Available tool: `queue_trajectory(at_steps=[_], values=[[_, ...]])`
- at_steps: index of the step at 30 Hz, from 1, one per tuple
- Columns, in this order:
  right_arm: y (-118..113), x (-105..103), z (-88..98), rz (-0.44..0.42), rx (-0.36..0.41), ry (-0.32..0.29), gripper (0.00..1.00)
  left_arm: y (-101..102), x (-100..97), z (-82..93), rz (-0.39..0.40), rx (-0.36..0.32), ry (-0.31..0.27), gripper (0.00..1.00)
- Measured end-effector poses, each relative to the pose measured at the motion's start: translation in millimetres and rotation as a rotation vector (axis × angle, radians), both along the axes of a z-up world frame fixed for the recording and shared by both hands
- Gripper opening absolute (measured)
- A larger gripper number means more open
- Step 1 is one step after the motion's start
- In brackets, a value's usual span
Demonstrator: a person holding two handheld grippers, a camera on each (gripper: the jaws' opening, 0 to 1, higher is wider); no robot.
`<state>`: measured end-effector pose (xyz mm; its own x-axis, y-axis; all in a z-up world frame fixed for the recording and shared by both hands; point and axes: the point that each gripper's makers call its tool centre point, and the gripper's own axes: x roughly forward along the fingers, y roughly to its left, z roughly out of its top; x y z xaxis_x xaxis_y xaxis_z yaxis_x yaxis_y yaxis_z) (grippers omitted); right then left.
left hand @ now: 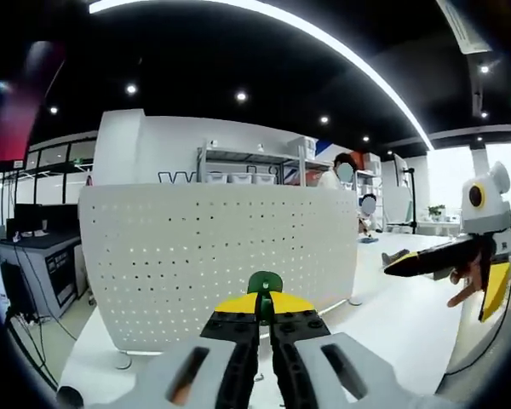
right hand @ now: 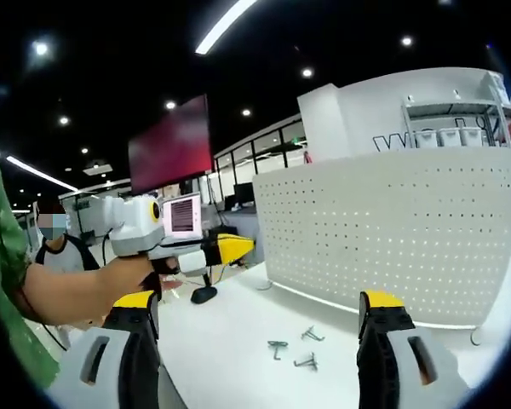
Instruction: Insert the hook assembly into the mounting plate slot until the hook locks in place.
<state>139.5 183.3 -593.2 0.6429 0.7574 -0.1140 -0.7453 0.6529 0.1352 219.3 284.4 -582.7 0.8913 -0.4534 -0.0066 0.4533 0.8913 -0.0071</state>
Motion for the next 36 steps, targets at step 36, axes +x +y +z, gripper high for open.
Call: queue_trajectory(at_steps=[36], values=[[-11,26,-15.3,-0.006,0.001,0.038,0.97,22,119.2,84.9,0.274,-0.148,-0.17,0.03]])
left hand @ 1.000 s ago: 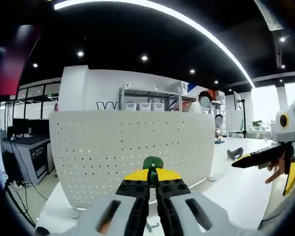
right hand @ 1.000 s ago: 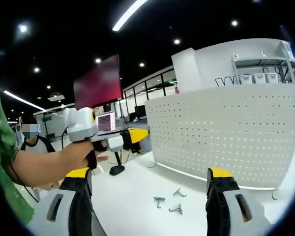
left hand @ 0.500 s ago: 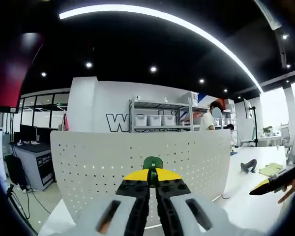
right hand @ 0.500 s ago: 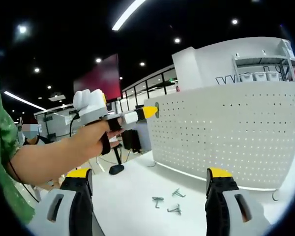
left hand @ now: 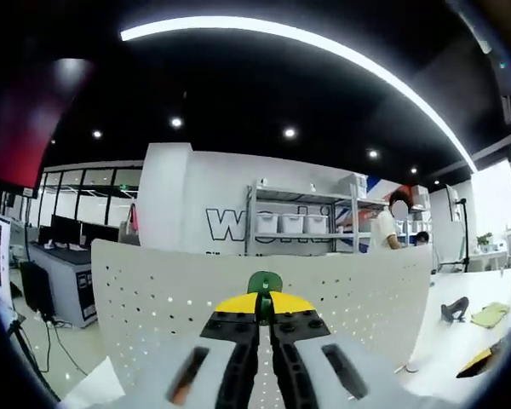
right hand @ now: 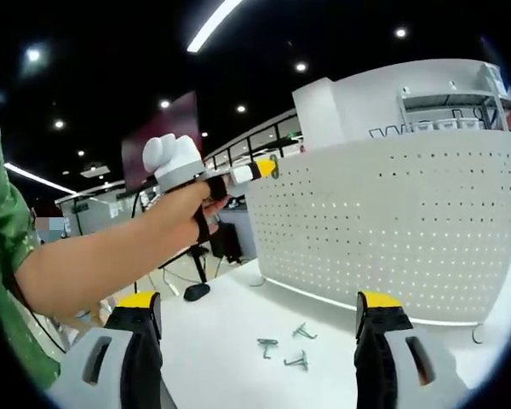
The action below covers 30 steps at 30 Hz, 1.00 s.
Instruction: Insert the hook assembly into the mounting plate slot until the hook locks in place.
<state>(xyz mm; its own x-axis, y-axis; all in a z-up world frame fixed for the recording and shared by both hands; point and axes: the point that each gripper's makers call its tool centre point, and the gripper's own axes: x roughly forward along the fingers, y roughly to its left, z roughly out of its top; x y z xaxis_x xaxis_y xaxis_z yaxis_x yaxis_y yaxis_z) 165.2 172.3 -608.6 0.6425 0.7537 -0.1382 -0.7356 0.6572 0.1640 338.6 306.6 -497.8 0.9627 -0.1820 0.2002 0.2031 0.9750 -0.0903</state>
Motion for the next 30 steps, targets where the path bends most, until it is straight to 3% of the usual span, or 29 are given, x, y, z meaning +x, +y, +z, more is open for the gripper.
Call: queue_trajectory(at_steps=[15,20,30], values=[[-12,17,-14.6,-0.025,-0.011,0.037,0.96,13,40.6,-9.3,0.074,-0.012,0.016,0.03],[-15,22,-18.4,-0.033,-0.01,0.046,0.96,21,49.7,-7.9,0.1,0.013,0.008,0.03],[-17,30,-24.9,-0.042,-0.012,0.062,0.96,33,64.8,-12.4,0.116,-0.006,0.022,0.03]])
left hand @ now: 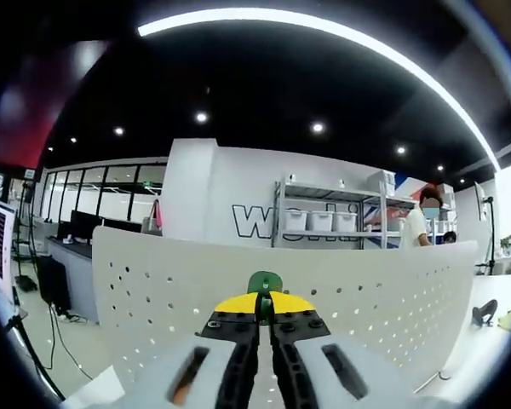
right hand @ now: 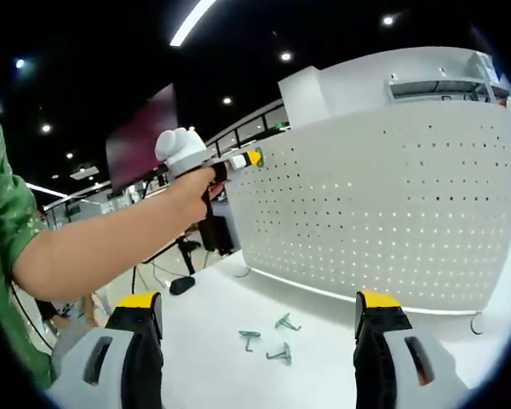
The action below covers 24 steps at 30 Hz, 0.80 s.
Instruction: Insert the hook assembly into the mounting plate slot until the hook locks in place.
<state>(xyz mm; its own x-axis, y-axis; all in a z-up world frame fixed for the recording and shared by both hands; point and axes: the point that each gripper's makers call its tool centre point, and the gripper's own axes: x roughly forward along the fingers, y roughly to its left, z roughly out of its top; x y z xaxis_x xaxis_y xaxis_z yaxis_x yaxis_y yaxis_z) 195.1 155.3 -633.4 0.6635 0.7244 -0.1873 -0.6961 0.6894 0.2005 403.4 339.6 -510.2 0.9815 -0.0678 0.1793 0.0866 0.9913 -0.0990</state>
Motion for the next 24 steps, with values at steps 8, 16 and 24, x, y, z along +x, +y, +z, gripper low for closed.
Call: queue_trajectory(at_steps=[8,16,24], values=[[-2,4,0.0,-0.005,-0.005,-0.001,0.96,4,6.5,-2.4,0.002,-0.029,0.005,0.03],[-3,6,0.1,-0.012,-0.008,0.0,0.95,4,10.4,-2.8,-0.001,-0.035,0.007,0.03],[-3,8,-1.1,-0.011,-0.009,0.001,0.95,5,13.1,-4.6,0.001,-0.036,0.014,0.03]])
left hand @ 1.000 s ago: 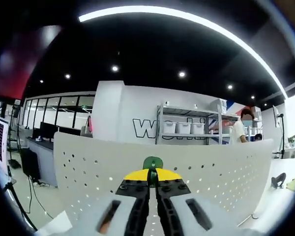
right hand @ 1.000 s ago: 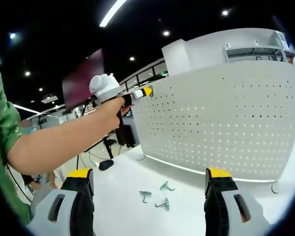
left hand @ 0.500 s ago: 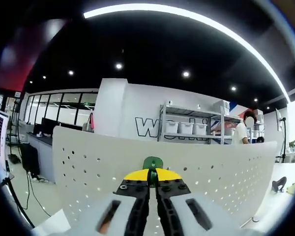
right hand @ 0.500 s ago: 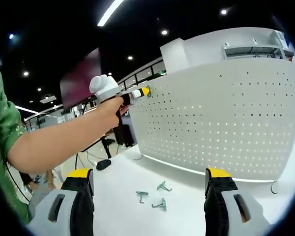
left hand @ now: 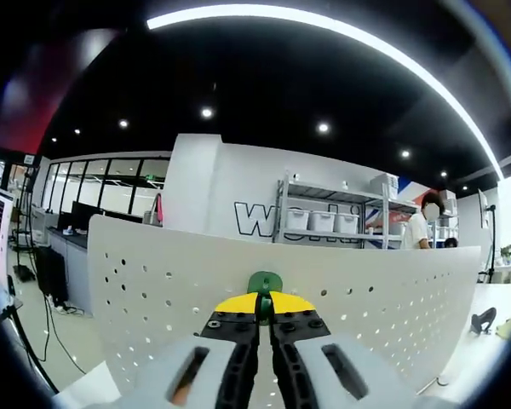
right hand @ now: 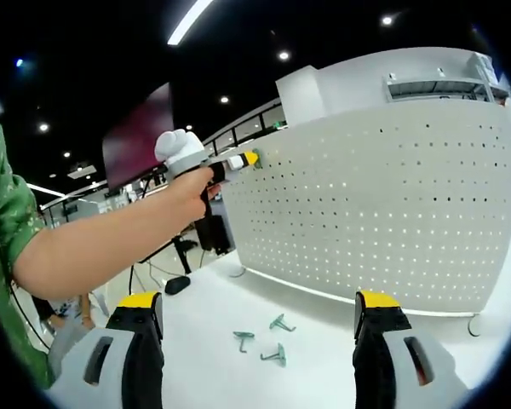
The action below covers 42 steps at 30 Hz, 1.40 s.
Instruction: Insert the hook assembly into the mounting plate slot until the hook locks in place.
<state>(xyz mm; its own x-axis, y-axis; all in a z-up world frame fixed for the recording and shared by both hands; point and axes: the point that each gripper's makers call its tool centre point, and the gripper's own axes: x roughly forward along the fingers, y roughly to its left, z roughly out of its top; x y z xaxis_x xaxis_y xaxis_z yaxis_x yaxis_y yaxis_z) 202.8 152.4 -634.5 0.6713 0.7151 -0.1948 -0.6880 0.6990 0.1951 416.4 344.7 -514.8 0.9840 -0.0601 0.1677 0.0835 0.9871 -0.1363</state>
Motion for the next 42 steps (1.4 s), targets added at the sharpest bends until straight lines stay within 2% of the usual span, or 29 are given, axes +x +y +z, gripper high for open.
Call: queue_trajectory(at_steps=[36,42], values=[[-3.9,0.6,-1.6,-0.004,-0.007,0.002,0.95,-3.1,2.0,-5.0,-0.007,0.012,0.003,0.03],[-3.3,1.2,-2.3,-0.004,-0.009,0.003,0.95,1.6,3.1,-7.2,-0.004,0.005,0.009,0.03]])
